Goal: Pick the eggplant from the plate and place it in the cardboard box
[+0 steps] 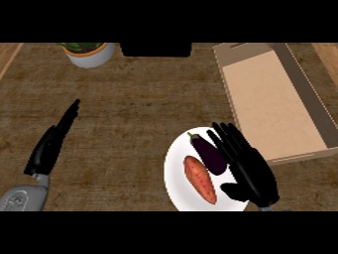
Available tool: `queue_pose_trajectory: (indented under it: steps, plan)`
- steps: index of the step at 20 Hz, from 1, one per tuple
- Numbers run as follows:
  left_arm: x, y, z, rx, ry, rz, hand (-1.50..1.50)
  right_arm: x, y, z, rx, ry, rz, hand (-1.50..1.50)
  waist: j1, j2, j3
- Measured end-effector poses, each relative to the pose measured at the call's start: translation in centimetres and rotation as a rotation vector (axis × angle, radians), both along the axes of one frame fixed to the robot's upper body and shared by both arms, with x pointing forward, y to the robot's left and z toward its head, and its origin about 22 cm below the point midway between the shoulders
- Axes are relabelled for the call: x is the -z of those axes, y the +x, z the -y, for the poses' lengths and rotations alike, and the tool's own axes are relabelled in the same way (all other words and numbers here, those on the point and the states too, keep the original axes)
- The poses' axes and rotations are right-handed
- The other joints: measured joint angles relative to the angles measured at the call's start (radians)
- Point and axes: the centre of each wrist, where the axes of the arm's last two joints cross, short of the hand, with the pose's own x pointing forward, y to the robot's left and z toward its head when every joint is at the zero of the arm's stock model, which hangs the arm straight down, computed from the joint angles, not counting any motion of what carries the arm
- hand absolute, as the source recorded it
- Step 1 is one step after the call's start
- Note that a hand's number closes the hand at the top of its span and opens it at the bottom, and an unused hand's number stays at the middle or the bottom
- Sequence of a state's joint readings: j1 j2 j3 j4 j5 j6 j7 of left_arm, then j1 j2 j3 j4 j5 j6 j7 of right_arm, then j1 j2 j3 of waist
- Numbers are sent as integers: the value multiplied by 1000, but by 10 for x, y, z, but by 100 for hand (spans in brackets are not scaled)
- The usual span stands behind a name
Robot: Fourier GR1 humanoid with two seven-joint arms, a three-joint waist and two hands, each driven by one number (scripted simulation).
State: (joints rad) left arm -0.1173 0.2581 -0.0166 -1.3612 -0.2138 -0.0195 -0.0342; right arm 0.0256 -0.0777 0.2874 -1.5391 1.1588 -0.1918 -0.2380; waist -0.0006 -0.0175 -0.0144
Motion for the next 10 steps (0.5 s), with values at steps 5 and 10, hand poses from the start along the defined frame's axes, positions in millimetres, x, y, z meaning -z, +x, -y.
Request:
queue_pose_trajectory:
  steps: [5,10]
  plan:
    - [-3,6,-4,1,0,3,0,8,7,-12,-27,-2,-27,-150,2,2,2]
    - [-1,7,2,-1,-2,2,0,14,16,-19,-42,3,-52,-150,4,1,2]
